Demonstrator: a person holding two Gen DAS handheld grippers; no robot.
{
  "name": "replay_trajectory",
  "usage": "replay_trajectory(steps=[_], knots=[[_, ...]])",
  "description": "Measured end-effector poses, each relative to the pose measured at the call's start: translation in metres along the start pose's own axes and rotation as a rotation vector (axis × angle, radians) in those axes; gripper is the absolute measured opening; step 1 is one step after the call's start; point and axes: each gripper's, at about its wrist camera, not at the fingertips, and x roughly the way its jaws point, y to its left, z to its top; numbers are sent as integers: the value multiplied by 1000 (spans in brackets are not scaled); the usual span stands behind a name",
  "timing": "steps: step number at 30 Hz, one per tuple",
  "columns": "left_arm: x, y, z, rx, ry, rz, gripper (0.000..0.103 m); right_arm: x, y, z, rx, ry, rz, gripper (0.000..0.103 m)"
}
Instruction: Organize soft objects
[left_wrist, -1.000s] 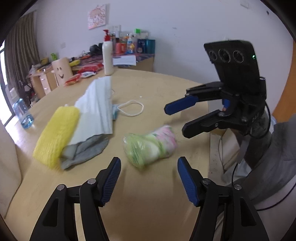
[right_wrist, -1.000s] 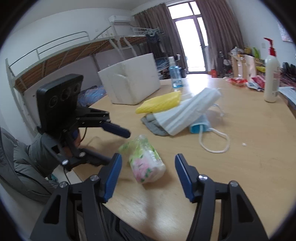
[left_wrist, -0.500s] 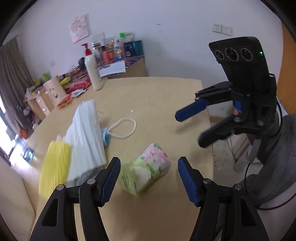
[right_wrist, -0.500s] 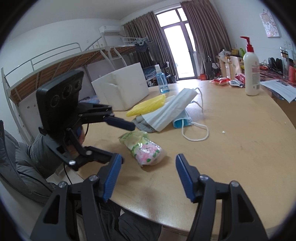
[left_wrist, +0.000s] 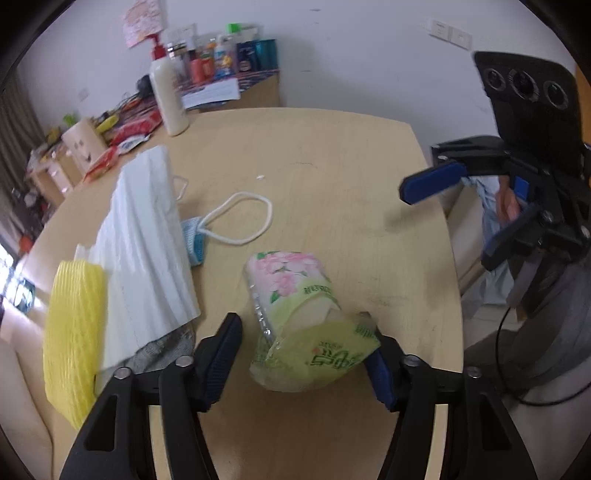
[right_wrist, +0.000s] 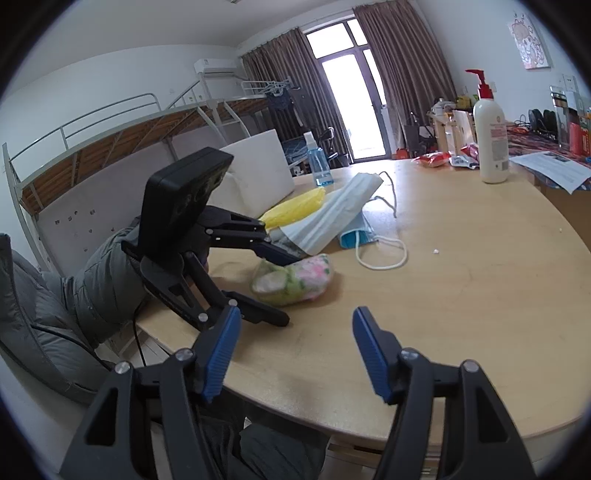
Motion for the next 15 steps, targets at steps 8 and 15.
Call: replay_trajectory(steps=[8, 15], knots=[[-4, -3, 0, -103, -19, 74, 37, 4, 3, 5, -13, -3, 6, 68], [-52, -16, -14, -174, -164, 175, 37, 10, 11, 18, -24, -6, -17, 68]])
